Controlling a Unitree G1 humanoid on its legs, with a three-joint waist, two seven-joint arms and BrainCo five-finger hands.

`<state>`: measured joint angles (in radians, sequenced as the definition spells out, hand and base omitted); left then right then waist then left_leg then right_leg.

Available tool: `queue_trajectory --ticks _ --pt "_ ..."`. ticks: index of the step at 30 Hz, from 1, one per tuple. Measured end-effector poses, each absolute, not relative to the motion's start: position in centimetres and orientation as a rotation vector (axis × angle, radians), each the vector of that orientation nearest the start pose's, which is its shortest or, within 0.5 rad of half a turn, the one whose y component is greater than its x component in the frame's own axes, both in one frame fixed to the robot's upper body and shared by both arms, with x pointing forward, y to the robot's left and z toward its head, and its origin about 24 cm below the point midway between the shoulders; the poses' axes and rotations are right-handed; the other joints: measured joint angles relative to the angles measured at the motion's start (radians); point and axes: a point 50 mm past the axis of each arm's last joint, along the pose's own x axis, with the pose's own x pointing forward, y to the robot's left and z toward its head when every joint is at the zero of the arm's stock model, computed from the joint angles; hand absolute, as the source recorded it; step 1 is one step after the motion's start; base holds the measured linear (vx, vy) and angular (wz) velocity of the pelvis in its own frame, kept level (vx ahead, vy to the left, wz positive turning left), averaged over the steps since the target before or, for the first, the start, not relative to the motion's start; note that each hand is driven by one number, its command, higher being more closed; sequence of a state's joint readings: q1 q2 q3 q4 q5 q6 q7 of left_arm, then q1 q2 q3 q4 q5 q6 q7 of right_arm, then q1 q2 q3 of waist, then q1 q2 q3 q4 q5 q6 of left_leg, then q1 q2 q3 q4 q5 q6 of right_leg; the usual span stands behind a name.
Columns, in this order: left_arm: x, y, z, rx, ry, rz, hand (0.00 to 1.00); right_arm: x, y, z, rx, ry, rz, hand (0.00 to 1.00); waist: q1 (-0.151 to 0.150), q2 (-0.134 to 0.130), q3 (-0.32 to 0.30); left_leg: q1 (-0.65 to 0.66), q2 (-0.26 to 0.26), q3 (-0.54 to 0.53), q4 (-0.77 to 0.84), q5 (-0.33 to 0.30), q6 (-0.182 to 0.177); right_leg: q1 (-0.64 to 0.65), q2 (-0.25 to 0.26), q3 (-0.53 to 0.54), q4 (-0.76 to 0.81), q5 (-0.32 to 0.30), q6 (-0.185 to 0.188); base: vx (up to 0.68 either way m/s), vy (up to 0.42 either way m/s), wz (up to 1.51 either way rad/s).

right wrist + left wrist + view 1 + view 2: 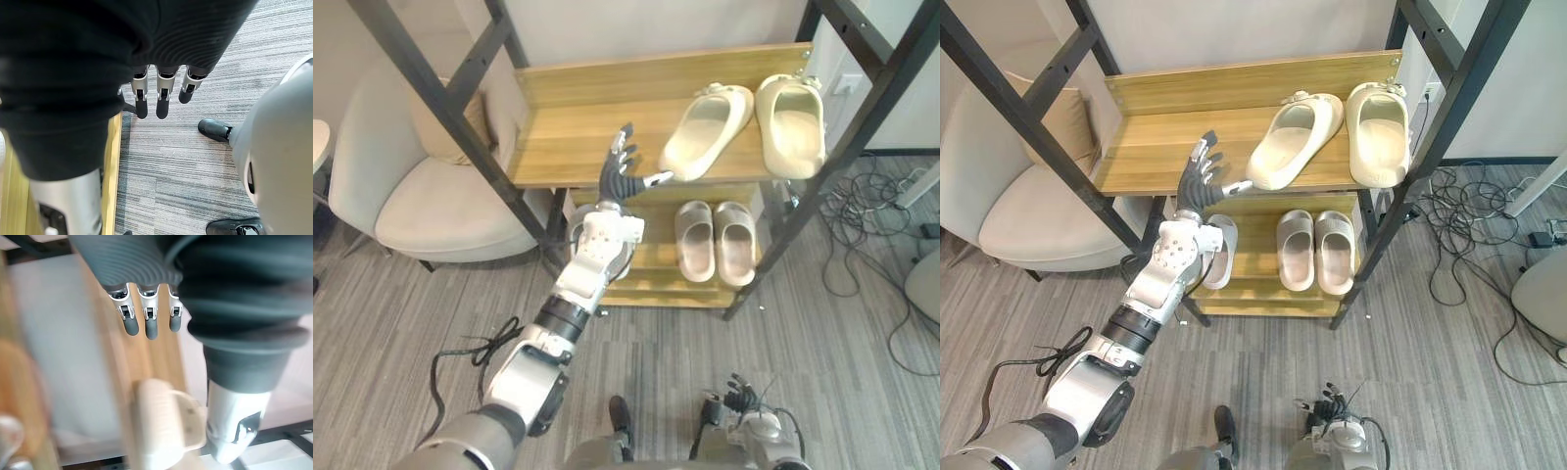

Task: Organize the slippers on the shoe rack

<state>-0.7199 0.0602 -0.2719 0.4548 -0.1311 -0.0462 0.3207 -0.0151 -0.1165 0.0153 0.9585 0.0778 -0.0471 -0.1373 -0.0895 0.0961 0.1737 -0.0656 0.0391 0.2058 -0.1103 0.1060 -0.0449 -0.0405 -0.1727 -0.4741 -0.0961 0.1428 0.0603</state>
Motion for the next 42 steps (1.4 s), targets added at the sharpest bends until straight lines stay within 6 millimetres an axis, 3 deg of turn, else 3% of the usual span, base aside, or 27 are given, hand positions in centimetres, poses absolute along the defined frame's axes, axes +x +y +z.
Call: queue_trajectory --ticks 6,17,27,33,38,42 --pt "35.7 5.7 14.7 0.081 -0.284 -0.107 0.0 14.7 -20.0 -14.0 -0.101 0.909 -0.223 0.0 -0.004 -0.009 -0.004 0.015 0.008 0.009 0.0 -0.015 -0.016 0.007 0.008 0.009 0.0 -0.011 0.004 0.04 0.033 -0.07" --pt "36.6 4.1 16.2 0.122 -0.308 -0.143 0.0 15.7 -19.1 -13.7 -0.066 0.885 -0.222 0.0 -0.027 -0.032 0.009 0.03 0.009 0.033 0.001 -0.024 -0.016 0.007 0.009 0.022 0.0 -0.008 0.006 0.01 0.035 -0.06" --pt "36.7 3.0 17.2 0.117 -0.335 -0.151 0.0 16.0 -19.4 -13.6 -0.077 0.882 -0.237 0.0 -0.032 -0.032 0.009 0.008 -0.005 0.052 0.006 -0.032 -0.016 -0.029 -0.008 0.063 0.007 -0.001 0.015 -0.02 0.036 -0.05" --pt "36.6 2.3 17.8 0.105 -0.346 -0.168 0.0 16.0 -19.6 -13.6 -0.086 0.885 -0.245 0.0 -0.054 -0.031 0.009 0.003 -0.016 0.064 0.006 -0.033 -0.003 -0.042 -0.018 0.078 0.007 0.004 0.023 -0.01 0.043 -0.07" --pt "35.9 0.4 18.1 0.043 -0.355 -0.205 0.0 16.1 -19.8 -13.5 -0.097 0.88 -0.254 0.0 -0.066 -0.026 0.019 0.003 -0.025 0.079 0.006 -0.038 0.003 -0.048 -0.026 0.091 0.007 0.008 0.028 -0.01 0.041 -0.05" --pt "35.9 0.2 18.6 0.037 -0.373 -0.207 0.0 16.2 -20.1 -13.4 -0.108 0.875 -0.258 0.0 -0.066 -0.021 0.036 0.004 -0.032 0.085 0.006 -0.051 0.003 -0.049 -0.033 0.097 0.007 0.011 0.033 -0.02 0.037 -0.03"
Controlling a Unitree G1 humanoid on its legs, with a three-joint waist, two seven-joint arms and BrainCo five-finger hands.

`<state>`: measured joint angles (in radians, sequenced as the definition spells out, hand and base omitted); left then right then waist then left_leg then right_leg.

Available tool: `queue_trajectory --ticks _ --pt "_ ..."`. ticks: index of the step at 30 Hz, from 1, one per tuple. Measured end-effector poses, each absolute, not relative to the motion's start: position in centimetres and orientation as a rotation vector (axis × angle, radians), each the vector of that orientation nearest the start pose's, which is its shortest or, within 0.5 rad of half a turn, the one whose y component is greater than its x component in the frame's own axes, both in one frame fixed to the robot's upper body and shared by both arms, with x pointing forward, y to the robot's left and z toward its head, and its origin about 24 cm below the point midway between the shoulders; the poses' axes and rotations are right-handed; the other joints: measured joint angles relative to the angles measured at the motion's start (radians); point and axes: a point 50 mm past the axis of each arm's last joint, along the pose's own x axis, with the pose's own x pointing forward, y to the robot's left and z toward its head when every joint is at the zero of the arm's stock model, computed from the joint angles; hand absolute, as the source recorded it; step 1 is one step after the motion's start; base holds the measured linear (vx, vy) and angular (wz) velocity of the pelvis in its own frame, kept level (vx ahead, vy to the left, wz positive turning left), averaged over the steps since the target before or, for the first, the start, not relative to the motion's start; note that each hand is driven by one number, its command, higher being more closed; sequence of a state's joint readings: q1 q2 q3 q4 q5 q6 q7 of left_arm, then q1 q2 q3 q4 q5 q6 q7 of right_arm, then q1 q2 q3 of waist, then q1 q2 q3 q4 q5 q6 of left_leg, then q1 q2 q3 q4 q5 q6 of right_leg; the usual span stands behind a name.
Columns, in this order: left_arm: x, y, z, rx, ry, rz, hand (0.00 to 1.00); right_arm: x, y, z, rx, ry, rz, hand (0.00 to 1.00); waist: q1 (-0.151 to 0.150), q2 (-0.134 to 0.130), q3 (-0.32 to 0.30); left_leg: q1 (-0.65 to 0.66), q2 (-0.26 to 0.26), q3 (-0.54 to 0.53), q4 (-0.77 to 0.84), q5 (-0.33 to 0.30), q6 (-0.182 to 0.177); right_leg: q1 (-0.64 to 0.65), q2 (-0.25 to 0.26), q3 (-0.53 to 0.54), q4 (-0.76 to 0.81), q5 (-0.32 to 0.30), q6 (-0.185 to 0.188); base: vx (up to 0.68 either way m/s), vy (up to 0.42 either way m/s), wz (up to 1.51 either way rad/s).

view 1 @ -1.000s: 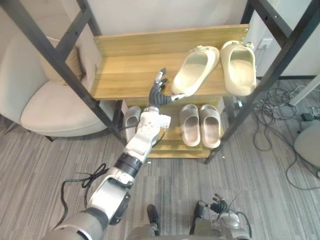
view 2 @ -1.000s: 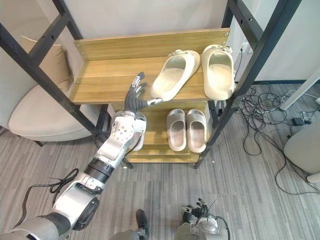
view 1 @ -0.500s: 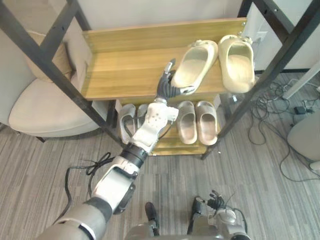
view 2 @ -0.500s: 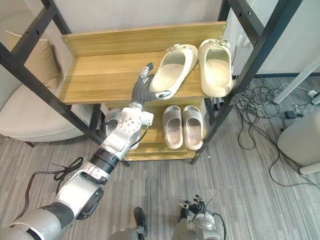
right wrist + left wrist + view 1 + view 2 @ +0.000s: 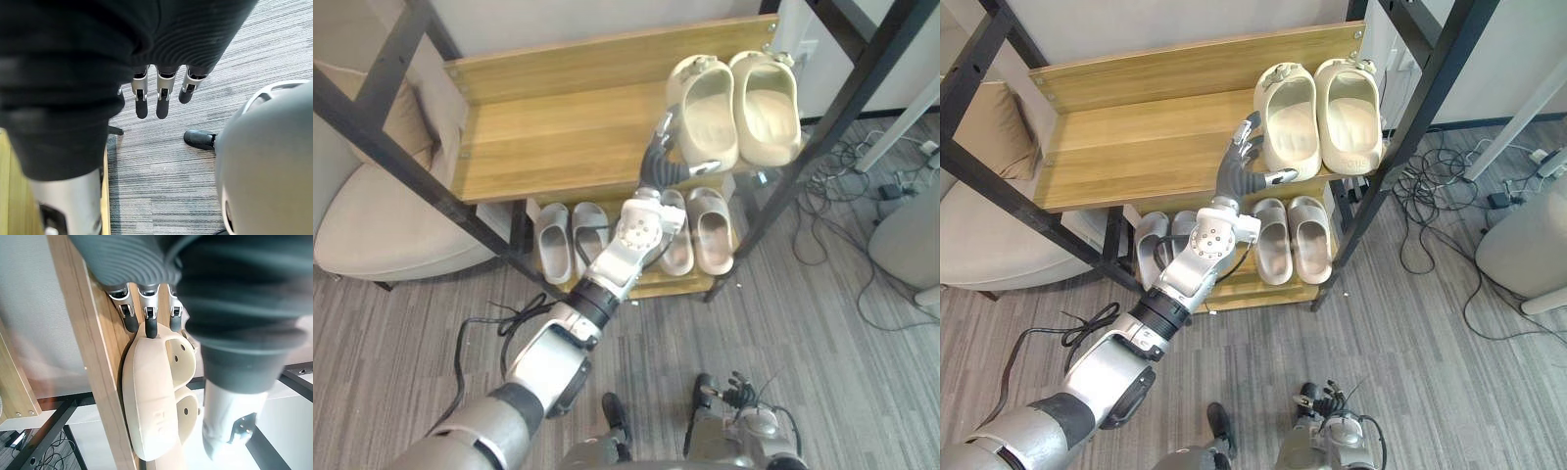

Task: Organize the slippers on the shoe rack

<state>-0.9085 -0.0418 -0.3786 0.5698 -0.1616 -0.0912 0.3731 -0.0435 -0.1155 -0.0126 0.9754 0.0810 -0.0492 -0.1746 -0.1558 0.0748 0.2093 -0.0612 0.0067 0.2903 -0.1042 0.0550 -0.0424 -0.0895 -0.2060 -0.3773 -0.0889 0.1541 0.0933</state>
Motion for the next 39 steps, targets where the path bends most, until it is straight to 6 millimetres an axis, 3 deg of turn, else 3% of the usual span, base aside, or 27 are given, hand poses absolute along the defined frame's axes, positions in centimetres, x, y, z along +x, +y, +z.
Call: queue_trajectory --ticks 11,15,22,26,27,30,33,36,39 --pt "35.7 0.0 19.3 0.017 -0.4 -0.201 0.0 16.5 -20.0 -13.3 -0.12 0.865 -0.244 0.0 -0.001 -0.001 0.006 -0.005 -0.024 0.013 0.0 -0.001 0.011 -0.013 -0.023 0.015 0.0 0.009 0.014 0.0 0.04 -0.02" --pt "36.4 1.1 19.5 0.047 -0.403 -0.18 0.0 16.6 -20.0 -13.3 -0.119 0.862 -0.242 0.0 -0.005 -0.001 0.006 -0.004 -0.027 0.01 0.0 0.002 0.017 -0.013 -0.025 0.013 0.0 0.01 0.014 0.0 0.01 0.0" --pt "38.3 5.1 20.1 0.034 -0.35 -0.096 0.0 16.8 -19.9 -13.2 -0.115 0.856 -0.236 0.0 -0.014 0.011 0.011 0.011 -0.025 -0.028 0.0 0.006 0.021 0.022 -0.023 -0.023 0.0 0.008 0.015 0.0 0.01 0.11" --pt "39.2 10.2 21.3 0.04 -0.375 0.044 0.0 16.6 -19.8 -13.3 -0.107 0.864 -0.231 0.0 -0.003 0.012 0.011 0.01 -0.022 -0.057 0.0 0.01 0.027 0.04 -0.02 -0.052 0.0 0.001 0.014 0.0 0.011 0.19" --pt "39.1 10.5 21.5 0.039 -0.385 0.052 0.0 16.5 -19.8 -13.3 -0.107 0.865 -0.23 0.0 -0.001 0.012 0.011 0.011 -0.022 -0.06 0.0 0.01 0.027 0.041 -0.02 -0.054 0.0 0.0 0.014 0.01 0.019 0.24" --pt "37.9 11.8 24.1 -0.007 -0.512 0.065 0.0 16.0 -19.9 -13.5 -0.11 0.88 -0.231 0.0 0.034 0.013 0.009 0.013 -0.026 -0.087 0.0 0.012 0.028 0.061 -0.023 -0.084 0.001 -0.008 0.016 0.01 0.021 0.25" --pt "36.6 11.8 24.7 -0.057 -0.583 0.043 0.0 15.8 -20.0 -13.6 -0.111 0.885 -0.231 0.0 0.055 0.014 0.009 0.021 -0.028 -0.108 0.0 0.012 0.028 0.083 -0.024 -0.107 0.001 -0.018 0.017 0.01 0.018 0.26" --pt "34.8 11.8 23.6 -0.13 -0.611 0.013 0.0 15.8 -19.8 -13.6 -0.109 0.884 -0.223 0.0 0.081 0.019 0.0 0.027 -0.031 -0.122 0.0 0.012 0.028 0.097 -0.026 -0.122 0.001 -0.024 0.019 0.0 0.016 0.15" --pt "32.5 10.4 21.5 -0.196 -0.6 -0.058 0.0 15.6 -19.7 -13.7 -0.107 0.896 -0.222 0.0 0.102 0.031 -0.018 0.029 -0.034 -0.152 0.001 0.012 0.028 0.118 -0.027 -0.155 0.001 -0.033 0.023 -0.01 0.012 0.31"
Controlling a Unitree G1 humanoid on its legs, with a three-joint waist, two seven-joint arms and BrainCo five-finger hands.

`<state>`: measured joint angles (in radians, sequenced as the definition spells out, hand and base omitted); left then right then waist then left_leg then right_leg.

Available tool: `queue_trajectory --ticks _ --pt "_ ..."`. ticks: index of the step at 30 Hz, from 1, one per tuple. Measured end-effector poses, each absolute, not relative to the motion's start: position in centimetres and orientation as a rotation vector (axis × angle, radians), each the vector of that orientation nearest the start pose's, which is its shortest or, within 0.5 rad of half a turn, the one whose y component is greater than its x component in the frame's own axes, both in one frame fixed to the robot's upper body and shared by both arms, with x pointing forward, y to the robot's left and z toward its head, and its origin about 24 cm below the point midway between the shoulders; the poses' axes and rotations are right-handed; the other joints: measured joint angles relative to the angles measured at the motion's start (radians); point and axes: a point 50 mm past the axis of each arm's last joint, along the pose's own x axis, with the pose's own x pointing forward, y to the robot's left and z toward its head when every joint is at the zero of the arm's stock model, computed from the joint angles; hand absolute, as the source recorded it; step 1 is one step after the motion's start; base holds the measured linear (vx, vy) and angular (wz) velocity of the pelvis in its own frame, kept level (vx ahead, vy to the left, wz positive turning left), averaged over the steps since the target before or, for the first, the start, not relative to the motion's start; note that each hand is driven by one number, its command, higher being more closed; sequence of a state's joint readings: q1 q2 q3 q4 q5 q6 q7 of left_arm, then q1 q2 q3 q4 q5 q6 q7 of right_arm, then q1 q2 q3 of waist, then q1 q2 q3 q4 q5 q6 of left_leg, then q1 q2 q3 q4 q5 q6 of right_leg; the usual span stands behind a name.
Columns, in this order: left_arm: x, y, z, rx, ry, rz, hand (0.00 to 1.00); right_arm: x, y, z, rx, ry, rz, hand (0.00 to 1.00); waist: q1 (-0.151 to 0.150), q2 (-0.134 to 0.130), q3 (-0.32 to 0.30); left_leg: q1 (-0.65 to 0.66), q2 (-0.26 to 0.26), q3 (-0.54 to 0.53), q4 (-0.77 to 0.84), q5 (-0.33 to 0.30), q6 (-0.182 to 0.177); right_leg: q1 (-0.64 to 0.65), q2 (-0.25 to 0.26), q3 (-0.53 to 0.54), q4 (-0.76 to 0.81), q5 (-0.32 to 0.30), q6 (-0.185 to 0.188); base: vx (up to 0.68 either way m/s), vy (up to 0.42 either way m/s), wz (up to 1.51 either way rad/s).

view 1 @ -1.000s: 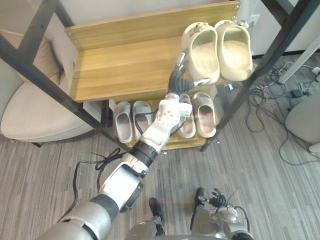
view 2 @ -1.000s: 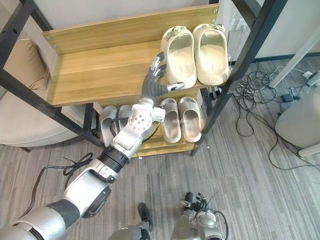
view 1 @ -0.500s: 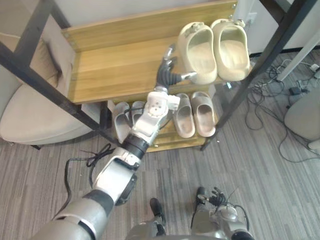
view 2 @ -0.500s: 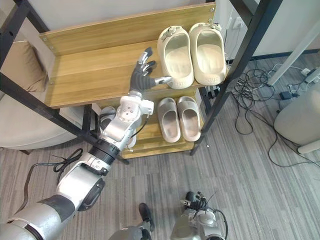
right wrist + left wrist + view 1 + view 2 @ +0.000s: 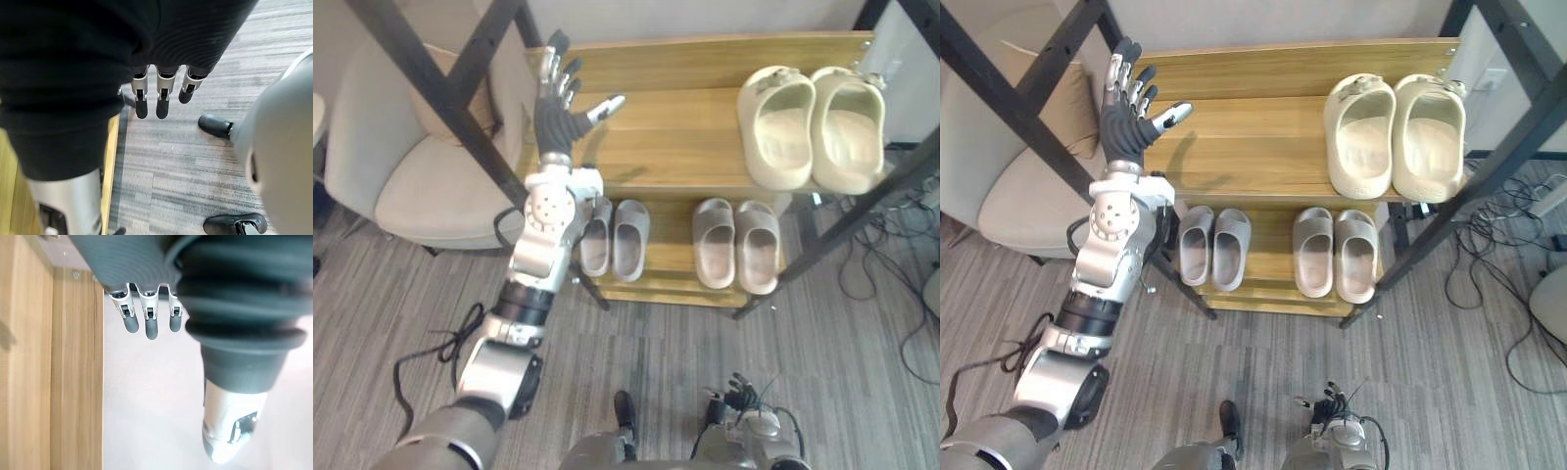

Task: Organize the slippers on the shoe rack

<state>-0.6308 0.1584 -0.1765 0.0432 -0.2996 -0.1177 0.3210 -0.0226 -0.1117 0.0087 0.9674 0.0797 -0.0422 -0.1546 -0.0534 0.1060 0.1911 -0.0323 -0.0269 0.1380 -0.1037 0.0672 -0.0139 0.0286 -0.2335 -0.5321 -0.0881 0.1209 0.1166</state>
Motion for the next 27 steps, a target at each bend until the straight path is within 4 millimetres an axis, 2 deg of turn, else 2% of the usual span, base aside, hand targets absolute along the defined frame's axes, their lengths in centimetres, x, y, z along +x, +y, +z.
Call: queue_trajectory --ticks 2,4,5,7,8,9,12,17,19,23,27 --pt "30.6 9.3 19.4 -0.25 -0.564 -0.119 0.0 15.3 -19.2 -13.9 -0.096 0.909 -0.216 0.0 0.022 0.004 -0.017 0.005 0.001 -0.016 0.0 0.0 0.0 0.008 -0.001 -0.015 0.013 -0.013 0.003 -0.01 0.01 0.18" --pt "29.6 8.7 17.9 -0.274 -0.521 -0.155 0.0 15.1 -18.6 -14.1 -0.087 0.917 -0.206 0.0 0.043 0.007 -0.028 0.008 0.002 -0.022 0.0 0.0 0.0 0.01 -0.002 -0.019 0.024 -0.021 0.002 -0.01 0.005 0.14" --pt "28.8 8.2 16.5 -0.288 -0.476 -0.178 0.0 14.9 -18.4 -14.2 -0.081 0.925 -0.201 0.0 0.052 0.008 -0.04 0.008 0.001 -0.041 0.0 0.001 0.0 0.019 -0.003 -0.036 0.027 -0.026 0.004 -0.01 -0.002 0.28" --pt "28.0 7.4 14.6 -0.315 -0.403 -0.222 0.0 14.6 -18.0 -14.4 -0.072 0.935 -0.198 0.0 0.058 0.007 -0.047 0.02 -0.001 -0.062 0.0 0.002 0.0 0.045 -0.004 -0.061 0.03 -0.035 0.008 -0.01 -0.003 0.37" --pt "27.0 7.0 12.7 -0.326 -0.334 -0.245 0.0 14.1 -17.8 -14.7 -0.067 0.954 -0.197 0.0 0.071 0.005 -0.07 0.017 0.0 -0.068 0.0 0.003 0.0 0.045 -0.005 -0.07 0.034 -0.04 0.009 -0.02 0.001 0.24" --pt "26.6 7.1 11.9 -0.332 -0.307 -0.25 0.0 14.0 -17.8 -14.7 -0.066 0.96 -0.195 0.0 0.075 0.004 -0.072 0.019 0.001 -0.068 0.0 0.003 0.0 0.048 -0.003 -0.071 0.034 -0.041 0.006 -0.01 0.001 0.13" --pt "24.7 7.4 6.9 -0.34 -0.111 -0.264 0.0 14.0 -17.4 -14.8 -0.071 0.967 -0.177 0.0 0.087 -0.002 -0.076 0.041 0.001 -0.092 -0.001 0.003 0.0 0.081 0.002 -0.091 0.028 -0.05 -0.004 -0.02 -0.02 0.14" --pt "20.8 9.5 -2.7 -0.264 0.292 -0.223 0.0 14.0 -16.9 -14.8 -0.083 0.969 -0.139 0.0 0.109 -0.027 -0.087 0.05 0.015 -0.097 -0.004 0.005 -0.01 0.102 0.019 -0.105 0.013 -0.054 -0.008 -0.03 -0.029 0.06" --pt "18.3 11.5 -7.2 -0.18 0.494 -0.168 0.0 13.9 -16.8 -14.9 -0.092 0.97 -0.12 0.0 0.108 -0.048 -0.095 0.053 0.023 -0.096 -0.006 0.001 -0.016 0.104 0.028 -0.105 0.012 -0.059 -0.011 -0.03 -0.037 -0.01" --pt "14.7 14.8 -11.6 -0.051 0.727 -0.054 0.0 13.2 -16.6 -15.1 -0.084 0.984 -0.111 0.0 0.11 -0.082 -0.096 0.072 0.033 -0.092 -0.006 -0.003 -0.024 0.119 0.038 -0.106 0.012 -0.067 -0.013 -0.02 -0.025 -0.01" --pt "12.8 16.4 -13.3 0.038 0.833 -0.001 0.0 12.7 -16.7 -15.2 -0.115 0.984 -0.096 0.0 0.11 -0.091 -0.102 0.073 0.036 -0.086 -0.006 -0.007 -0.03 0.121 0.041 -0.097 0.011 -0.068 -0.013 0.0 -0.01 -0.07"
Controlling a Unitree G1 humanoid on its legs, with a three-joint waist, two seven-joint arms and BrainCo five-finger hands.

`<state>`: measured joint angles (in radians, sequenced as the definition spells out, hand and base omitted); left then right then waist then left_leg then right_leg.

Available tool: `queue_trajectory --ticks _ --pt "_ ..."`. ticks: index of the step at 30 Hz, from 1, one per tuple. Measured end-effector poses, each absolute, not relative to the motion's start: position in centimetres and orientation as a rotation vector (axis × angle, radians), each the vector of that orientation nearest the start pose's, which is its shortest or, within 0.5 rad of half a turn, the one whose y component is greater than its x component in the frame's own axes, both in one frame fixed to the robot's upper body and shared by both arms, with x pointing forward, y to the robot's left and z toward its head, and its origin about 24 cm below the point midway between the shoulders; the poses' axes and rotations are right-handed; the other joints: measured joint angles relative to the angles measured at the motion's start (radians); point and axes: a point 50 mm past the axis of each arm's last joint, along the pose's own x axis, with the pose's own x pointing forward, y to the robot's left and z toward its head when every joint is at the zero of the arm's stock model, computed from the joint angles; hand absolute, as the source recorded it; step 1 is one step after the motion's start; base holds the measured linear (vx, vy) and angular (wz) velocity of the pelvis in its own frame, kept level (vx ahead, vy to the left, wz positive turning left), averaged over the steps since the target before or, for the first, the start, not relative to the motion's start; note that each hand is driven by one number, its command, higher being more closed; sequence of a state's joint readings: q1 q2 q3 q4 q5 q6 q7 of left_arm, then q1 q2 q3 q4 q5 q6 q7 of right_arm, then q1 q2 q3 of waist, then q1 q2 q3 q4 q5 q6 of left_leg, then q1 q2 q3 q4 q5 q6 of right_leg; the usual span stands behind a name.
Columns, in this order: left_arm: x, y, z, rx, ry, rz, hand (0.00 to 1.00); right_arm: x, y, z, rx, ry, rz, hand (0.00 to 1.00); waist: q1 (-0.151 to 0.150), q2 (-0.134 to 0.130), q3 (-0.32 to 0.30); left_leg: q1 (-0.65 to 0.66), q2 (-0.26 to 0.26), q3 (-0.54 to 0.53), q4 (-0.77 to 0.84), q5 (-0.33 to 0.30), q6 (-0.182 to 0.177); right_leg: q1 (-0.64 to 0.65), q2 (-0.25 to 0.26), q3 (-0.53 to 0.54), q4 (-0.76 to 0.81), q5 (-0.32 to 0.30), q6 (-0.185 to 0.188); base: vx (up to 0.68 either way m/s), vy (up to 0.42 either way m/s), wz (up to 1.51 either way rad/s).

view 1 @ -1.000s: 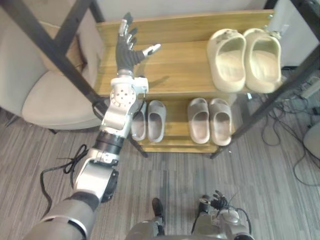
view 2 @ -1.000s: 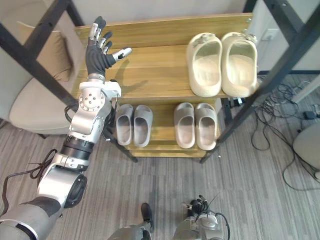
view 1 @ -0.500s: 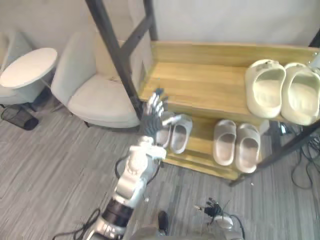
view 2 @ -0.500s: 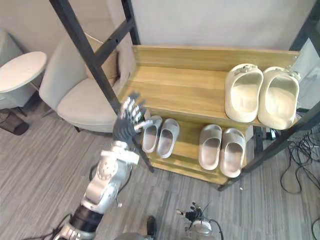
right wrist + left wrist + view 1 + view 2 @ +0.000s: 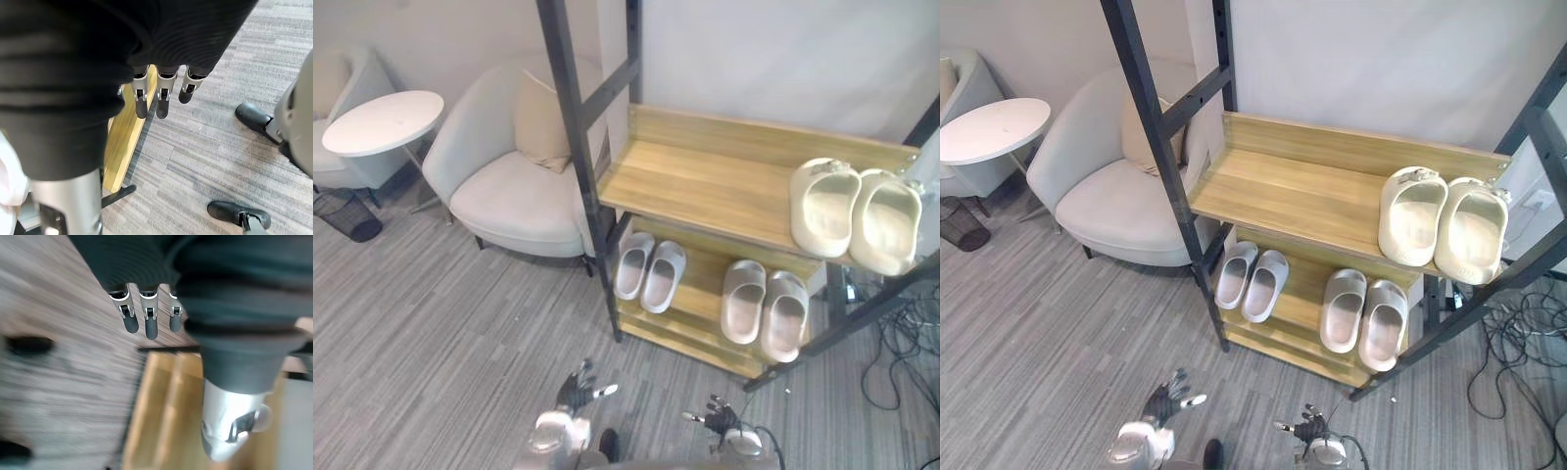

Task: Organize the slippers on the shoe rack

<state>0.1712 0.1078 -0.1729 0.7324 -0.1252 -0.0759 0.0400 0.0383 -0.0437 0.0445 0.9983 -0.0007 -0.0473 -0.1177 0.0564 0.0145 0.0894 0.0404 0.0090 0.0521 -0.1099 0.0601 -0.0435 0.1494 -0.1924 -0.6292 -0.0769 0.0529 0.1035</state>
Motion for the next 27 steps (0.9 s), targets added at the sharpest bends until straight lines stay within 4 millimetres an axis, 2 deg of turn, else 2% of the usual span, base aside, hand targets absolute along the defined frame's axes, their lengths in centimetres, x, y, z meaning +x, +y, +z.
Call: queue_trajectory --ticks 5,13,14,15,17,19,20,21,22,23,25,26,27 --pt "11.4 17.2 -14.3 0.105 0.899 0.065 0.0 12.7 -16.5 -15.2 -0.114 0.982 -0.092 0.0 0.001 -0.005 -0.001 0.034 0.001 0.03 0.0 -0.006 -0.007 0.012 0.002 0.031 -0.001 -0.002 0.003 0.0 0.004 -0.17" --pt "11.2 17.6 -14.6 0.12 0.926 0.108 0.0 12.5 -16.5 -15.4 -0.153 0.994 -0.068 0.0 0.003 -0.007 0.001 0.055 0.005 0.053 0.0 -0.016 -0.006 0.007 -0.005 0.064 0.034 -0.015 0.007 0.0 0.001 -0.12" --pt "11.2 17.6 -14.7 0.121 0.928 0.111 0.0 12.8 -16.4 -15.3 -0.157 0.986 -0.059 0.0 0.002 -0.007 0.004 0.065 0.004 0.052 0.0 -0.019 -0.005 -0.001 -0.018 0.065 0.079 -0.04 0.009 0.0 0.0 0.0" --pt "11.1 17.6 -14.7 0.124 0.935 0.113 0.0 13.0 -16.2 -15.2 -0.167 0.982 -0.047 0.0 0.002 -0.017 0.006 0.07 -0.002 0.046 0.005 -0.027 -0.002 -0.041 -0.058 0.075 0.209 -0.102 0.011 -0.03 0.023 0.07" --pt "11.3 17.8 -14.7 0.132 0.929 0.115 0.0 13.1 -16.2 -15.2 -0.17 0.977 -0.043 0.0 0.004 -0.021 0.009 0.066 -0.007 0.032 0.006 -0.024 0.003 -0.084 -0.082 0.13 0.311 -0.151 -0.012 -0.03 0.009 0.18" --pt "11.7 18.4 -14.6 0.151 0.925 0.116 0.0 13.5 -15.8 -15.1 -0.174 0.965 -0.022 0.0 -0.001 -0.038 0.021 0.044 -0.022 -0.029 0.007 -0.012 0.006 -0.136 -0.068 0.343 0.396 -0.212 -0.072 -0.05 -0.004 0.84" --pt "12.1 18.7 -14.4 0.161 0.915 0.121 0.0 13.4 -15.6 -15.1 -0.176 0.968 -0.012 0.0 -0.001 -0.06 0.024 0.02 -0.034 -0.071 0.012 -0.011 0.003 -0.139 -0.055 0.444 0.397 -0.257 -0.069 -0.04 -0.061 1.35" --pt "12.5 19.1 -14.2 0.169 0.903 0.127 0.0 13.3 -15.5 -15.2 -0.175 0.971 -0.004 0.0 0.002 -0.081 0.028 -0.009 -0.055 -0.107 0.028 -0.006 -0.002 -0.148 -0.056 0.514 0.389 -0.295 -0.036 -0.01 -0.115 1.47" --pt "12.8 19.1 -14.1 0.174 0.893 0.137 0.0 13.8 -15.4 -15.0 -0.188 0.959 0.012 0.0 0.008 -0.085 0.042 -0.038 -0.068 -0.152 0.042 0.017 -0.01 -0.145 -0.054 0.513 0.382 -0.314 0.012 -0.01 -0.09 1.15" --pt "12.9 19.0 -14.1 0.168 0.89 0.145 0.0 14.1 -15.6 -14.9 -0.193 0.953 0.01 0.0 0.011 -0.076 0.049 -0.048 -0.065 -0.165 0.048 0.021 -0.012 -0.144 -0.051 0.495 0.378 -0.315 0.013 -0.03 -0.096 0.97" --pt "12.9 18.6 -14.1 0.133 0.889 0.172 0.0 14.8 -16.5 -14.7 -0.209 0.947 0.007 0.0 0.015 -0.035 0.068 -0.094 -0.05 -0.234 0.054 0.039 -0.029 -0.128 -0.029 0.416 0.342 -0.301 0.014 -0.06 -0.13 1.04" --pt "12.9 18.2 -14.1 0.094 0.889 0.197 0.0 15.4 -17.6 -14.4 -0.202 0.936 -0.012 0.0 0.017 0.002 0.069 -0.146 -0.038 -0.298 0.064 0.055 -0.047 -0.12 -0.004 0.352 0.314 -0.286 0.012 -0.05 -0.119 1.08" --pt "12.9 18.1 -14.1 0.089 0.888 0.2 0.0 15.5 -17.8 -14.3 -0.201 0.932 -0.015 0.0 0.017 0.009 0.071 -0.151 -0.035 -0.306 0.064 0.064 -0.05 -0.117 0.001 0.341 0.31 -0.282 0.012 -0.05 -0.116 1.1"
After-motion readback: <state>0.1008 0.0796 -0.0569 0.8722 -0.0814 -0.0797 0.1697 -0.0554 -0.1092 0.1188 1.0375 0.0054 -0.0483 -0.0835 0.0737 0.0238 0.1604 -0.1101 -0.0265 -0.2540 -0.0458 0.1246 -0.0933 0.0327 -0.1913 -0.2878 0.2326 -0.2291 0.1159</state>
